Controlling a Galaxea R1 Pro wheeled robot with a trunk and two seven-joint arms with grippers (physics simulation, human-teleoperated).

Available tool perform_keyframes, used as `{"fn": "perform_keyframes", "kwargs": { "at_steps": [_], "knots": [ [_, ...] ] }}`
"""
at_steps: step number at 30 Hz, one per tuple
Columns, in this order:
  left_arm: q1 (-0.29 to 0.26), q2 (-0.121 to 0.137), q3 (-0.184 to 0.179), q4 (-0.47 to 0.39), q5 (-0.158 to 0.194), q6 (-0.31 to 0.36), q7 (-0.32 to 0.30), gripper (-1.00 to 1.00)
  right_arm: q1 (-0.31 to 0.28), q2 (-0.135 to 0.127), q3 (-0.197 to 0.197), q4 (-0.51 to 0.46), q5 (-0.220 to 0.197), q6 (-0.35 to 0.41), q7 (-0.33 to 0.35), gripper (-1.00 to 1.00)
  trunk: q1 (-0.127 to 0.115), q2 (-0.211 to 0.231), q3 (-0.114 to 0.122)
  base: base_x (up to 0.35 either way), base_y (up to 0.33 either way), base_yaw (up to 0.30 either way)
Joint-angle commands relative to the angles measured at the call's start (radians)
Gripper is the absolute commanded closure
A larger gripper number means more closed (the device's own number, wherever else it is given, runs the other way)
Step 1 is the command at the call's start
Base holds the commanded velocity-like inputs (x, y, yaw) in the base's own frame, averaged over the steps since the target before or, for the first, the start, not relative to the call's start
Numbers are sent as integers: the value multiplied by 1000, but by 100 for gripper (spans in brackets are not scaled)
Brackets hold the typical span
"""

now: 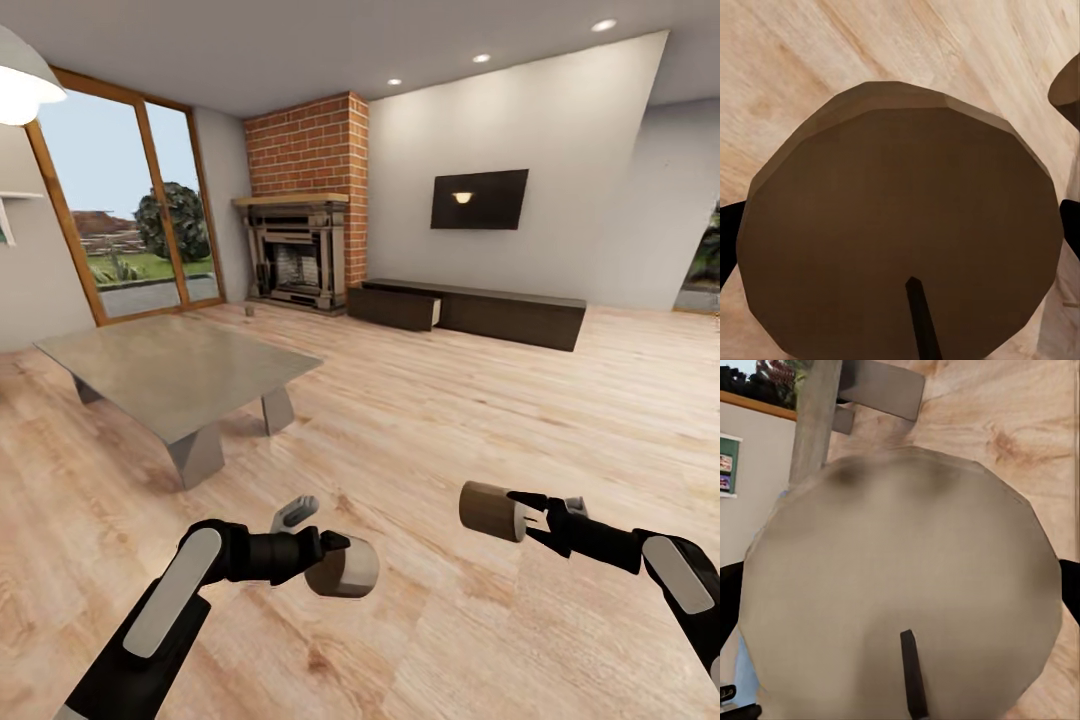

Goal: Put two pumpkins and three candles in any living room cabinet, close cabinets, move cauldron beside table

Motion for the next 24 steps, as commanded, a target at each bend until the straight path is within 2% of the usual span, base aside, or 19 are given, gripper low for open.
{"fn": "perform_keyframes", "kwargs": {
  "at_steps": [1, 24],
  "knots": [
    [-1, 1, -1, -1, 15, -3, 10, 100, -1, 1, -3, 0, -5, 7, 6, 100, 0, 0, -1, 326, 0, -202],
    [-1, 0, -2, -1, 15, -3, 10, 100, -1, 0, -4, 5, -5, 7, 5, 100, 0, 0, -1, 326, 0, -14]
  ]
}}
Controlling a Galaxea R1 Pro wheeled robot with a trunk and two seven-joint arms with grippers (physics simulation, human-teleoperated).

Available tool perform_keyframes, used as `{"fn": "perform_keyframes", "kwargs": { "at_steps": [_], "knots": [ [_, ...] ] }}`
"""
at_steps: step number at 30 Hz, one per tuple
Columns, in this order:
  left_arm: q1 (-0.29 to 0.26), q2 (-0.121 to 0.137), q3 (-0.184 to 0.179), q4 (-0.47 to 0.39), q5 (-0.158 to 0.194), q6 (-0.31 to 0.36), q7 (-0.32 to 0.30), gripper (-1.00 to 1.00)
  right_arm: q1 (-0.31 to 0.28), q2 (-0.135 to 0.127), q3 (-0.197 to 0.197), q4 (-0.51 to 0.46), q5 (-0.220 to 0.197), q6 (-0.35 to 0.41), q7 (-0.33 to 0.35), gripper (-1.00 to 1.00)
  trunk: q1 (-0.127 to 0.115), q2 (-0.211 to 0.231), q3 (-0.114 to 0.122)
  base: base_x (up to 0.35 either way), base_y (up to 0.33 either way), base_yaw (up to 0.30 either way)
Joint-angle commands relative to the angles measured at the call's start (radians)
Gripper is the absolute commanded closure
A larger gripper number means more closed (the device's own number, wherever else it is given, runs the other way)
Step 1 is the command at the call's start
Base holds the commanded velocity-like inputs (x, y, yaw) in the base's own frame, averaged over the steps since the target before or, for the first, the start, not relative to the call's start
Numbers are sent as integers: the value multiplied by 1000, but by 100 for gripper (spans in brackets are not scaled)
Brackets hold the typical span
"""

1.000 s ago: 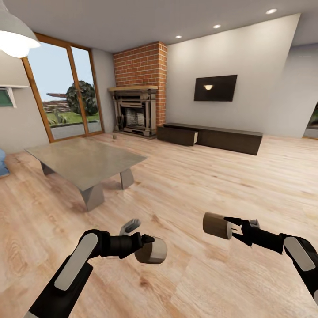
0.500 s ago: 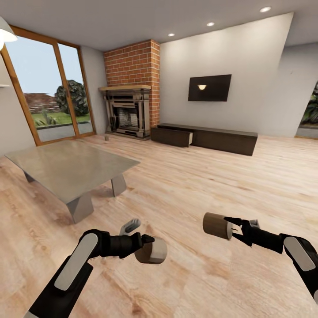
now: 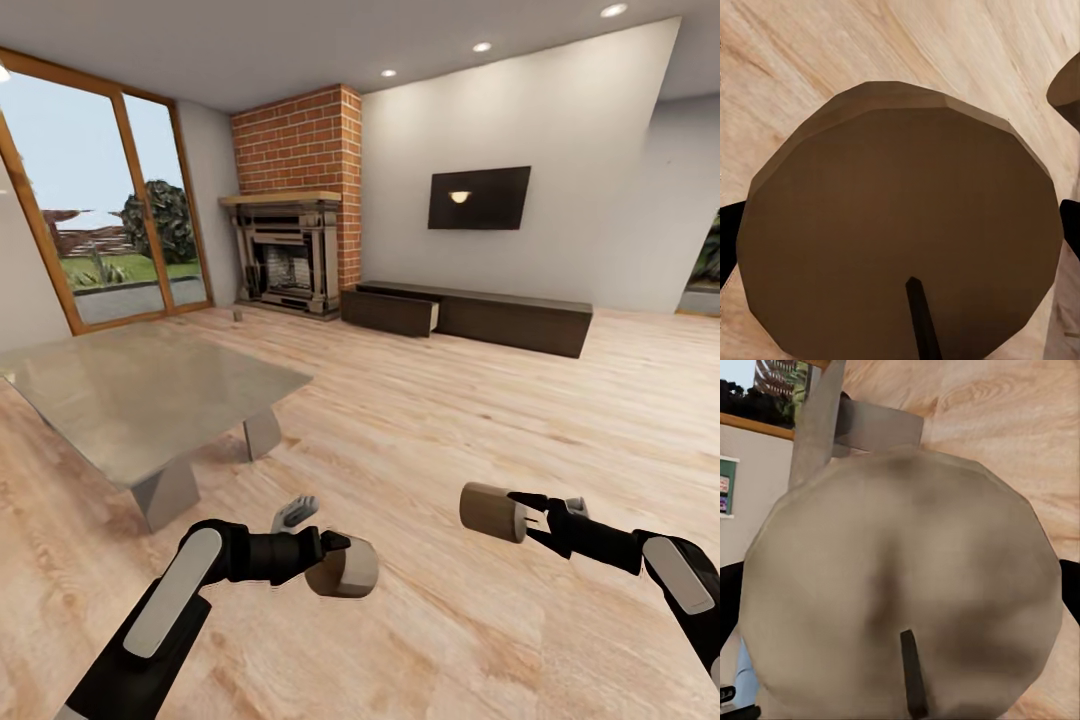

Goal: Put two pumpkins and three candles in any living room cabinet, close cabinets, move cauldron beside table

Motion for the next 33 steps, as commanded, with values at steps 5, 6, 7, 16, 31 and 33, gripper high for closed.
{"fn": "perform_keyframes", "kwargs": {
  "at_steps": [5, 6, 7, 16, 31, 33],
  "knots": [
    [-1, 0, -2, -1, 16, -3, 10, 100, -1, 0, -3, 4, -6, 7, 5, 100, 0, 0, -1, 326, 0, -45],
    [-1, 0, -2, -1, 16, -3, 10, 100, -1, 0, -3, 6, -7, 7, 6, 100, 0, 0, 0, 326, -14, -188],
    [-1, 0, -2, -1, 16, -3, 10, 100, -1, 1, -3, 9, -8, 7, 6, 100, 0, 0, 0, 326, -37, -216],
    [-1, 0, -2, -1, 16, -3, 10, 100, -1, 1, -3, 13, -9, 7, 7, 100, 0, 0, 4, 317, -116, -259],
    [-1, 0, -2, -1, 16, -3, 10, 100, -1, 1, -3, 13, -9, 7, 6, 100, 0, 0, 6, 311, -140, -64],
    [-1, 0, -2, -1, 16, -3, 10, 100, -1, 1, -3, 13, -9, 7, 6, 100, 0, 0, 6, 311, -145, 0]
  ]
}}
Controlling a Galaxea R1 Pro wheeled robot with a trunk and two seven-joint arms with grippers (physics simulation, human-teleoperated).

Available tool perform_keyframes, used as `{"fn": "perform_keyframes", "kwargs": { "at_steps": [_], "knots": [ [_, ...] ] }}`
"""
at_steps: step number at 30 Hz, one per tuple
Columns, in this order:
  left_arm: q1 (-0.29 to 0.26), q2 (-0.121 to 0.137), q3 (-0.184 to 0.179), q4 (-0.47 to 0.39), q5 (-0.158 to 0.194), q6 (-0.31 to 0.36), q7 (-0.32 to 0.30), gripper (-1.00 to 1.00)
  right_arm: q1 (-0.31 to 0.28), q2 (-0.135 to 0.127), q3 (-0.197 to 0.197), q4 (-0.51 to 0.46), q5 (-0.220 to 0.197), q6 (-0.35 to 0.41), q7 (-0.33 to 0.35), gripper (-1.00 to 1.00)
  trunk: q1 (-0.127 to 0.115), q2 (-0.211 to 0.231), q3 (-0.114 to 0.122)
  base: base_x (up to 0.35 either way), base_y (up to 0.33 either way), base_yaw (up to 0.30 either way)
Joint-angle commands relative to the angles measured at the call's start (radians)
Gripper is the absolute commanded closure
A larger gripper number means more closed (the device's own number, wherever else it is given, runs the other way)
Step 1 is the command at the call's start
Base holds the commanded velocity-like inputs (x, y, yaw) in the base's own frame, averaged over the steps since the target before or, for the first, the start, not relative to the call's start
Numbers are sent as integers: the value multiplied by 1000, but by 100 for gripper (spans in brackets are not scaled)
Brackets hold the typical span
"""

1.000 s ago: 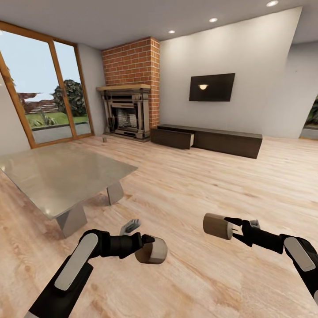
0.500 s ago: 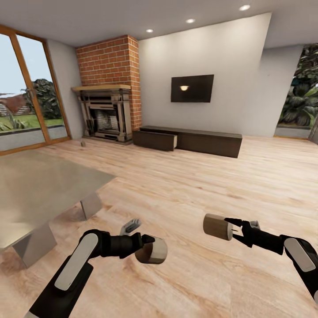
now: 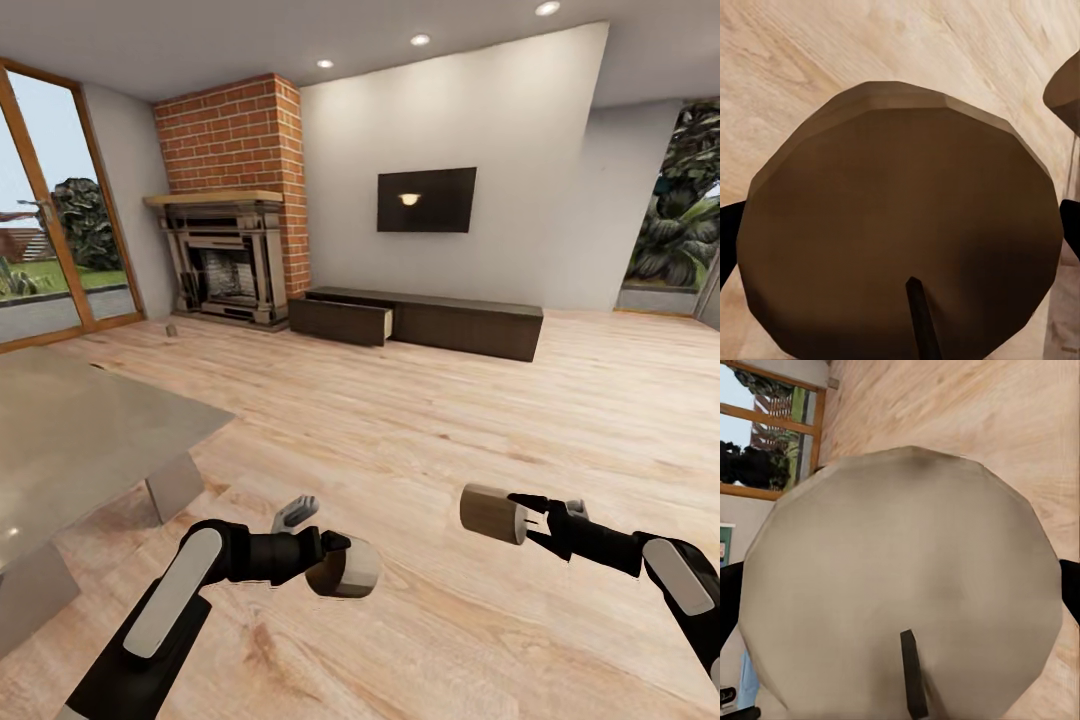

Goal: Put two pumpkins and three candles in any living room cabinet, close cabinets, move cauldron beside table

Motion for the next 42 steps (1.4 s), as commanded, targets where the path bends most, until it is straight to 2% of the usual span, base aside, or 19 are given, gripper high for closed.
{"fn": "perform_keyframes", "kwargs": {
  "at_steps": [1, 42],
  "knots": [
    [-1, 1, -1, -1, 15, -3, 10, 100, -1, 1, -3, 0, -5, 7, 6, 100, 0, 0, -1, 310, -145, 0],
    [-1, 0, -2, -1, 15, -3, 10, 100, -1, 1, -3, 0, -5, 7, 5, 100, 0, 0, -1, 311, -144, 0]
  ]
}}
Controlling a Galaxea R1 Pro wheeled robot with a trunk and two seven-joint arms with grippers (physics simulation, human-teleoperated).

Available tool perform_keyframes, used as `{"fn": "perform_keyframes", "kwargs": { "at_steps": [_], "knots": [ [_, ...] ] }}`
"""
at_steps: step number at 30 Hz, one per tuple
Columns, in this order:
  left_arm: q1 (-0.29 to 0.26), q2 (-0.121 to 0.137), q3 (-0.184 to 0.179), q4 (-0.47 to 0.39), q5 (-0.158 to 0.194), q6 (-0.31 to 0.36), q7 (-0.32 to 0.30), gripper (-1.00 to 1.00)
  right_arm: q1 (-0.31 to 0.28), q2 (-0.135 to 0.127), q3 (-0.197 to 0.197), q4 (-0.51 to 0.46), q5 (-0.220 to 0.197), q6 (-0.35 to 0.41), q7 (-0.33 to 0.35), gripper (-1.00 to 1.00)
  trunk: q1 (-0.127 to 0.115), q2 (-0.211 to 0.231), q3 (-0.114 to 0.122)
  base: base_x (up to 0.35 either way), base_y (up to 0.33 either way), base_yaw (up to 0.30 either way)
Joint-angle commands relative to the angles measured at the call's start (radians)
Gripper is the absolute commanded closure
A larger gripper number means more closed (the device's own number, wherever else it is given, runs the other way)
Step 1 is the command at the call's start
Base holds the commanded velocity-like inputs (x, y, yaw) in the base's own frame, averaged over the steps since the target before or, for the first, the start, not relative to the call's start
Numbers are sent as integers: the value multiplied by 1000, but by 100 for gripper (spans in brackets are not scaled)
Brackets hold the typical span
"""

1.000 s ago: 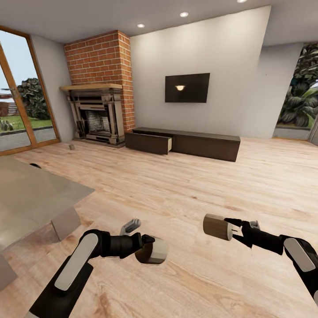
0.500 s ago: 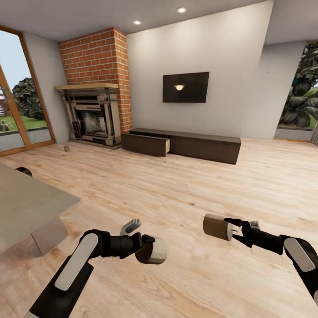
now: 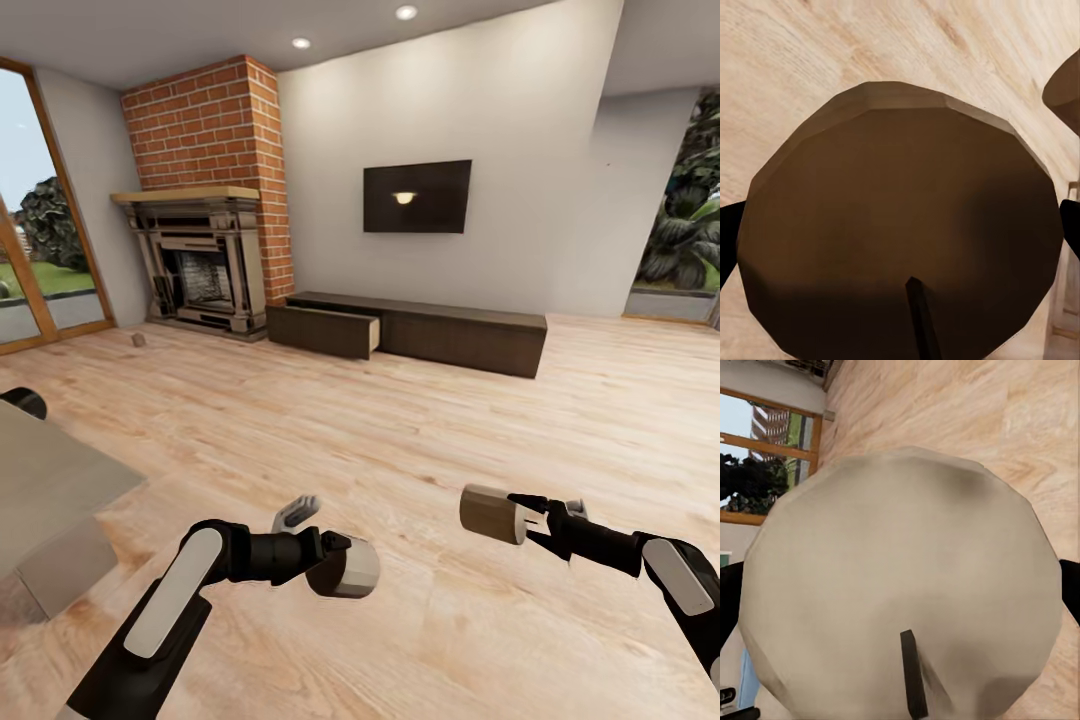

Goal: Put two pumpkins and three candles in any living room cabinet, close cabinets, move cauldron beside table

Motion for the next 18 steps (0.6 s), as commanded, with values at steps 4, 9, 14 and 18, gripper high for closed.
{"fn": "perform_keyframes", "kwargs": {
  "at_steps": [4, 9, 14, 18],
  "knots": [
    [-1, 2, -1, -1, 15, -3, 10, 100, -1, 0, -3, 0, -5, 7, 5, 100, 0, 0, -1, 311, -144, 0],
    [-1, 2, -1, 0, 15, -3, 10, 100, -1, 0, -3, 0, -5, 7, 5, 100, 0, 0, -1, 311, -136, 0],
    [-1, 3, -1, 0, 15, -3, 10, 100, -1, 2, -3, 0, -5, 7, 5, 100, 0, 0, -1, 311, -119, 0],
    [-1, 3, 0, 0, 15, -3, 10, 100, -1, 2, -3, 0, -5, 6, 6, 100, 0, 0, -1, 310, -115, 0]
  ]
}}
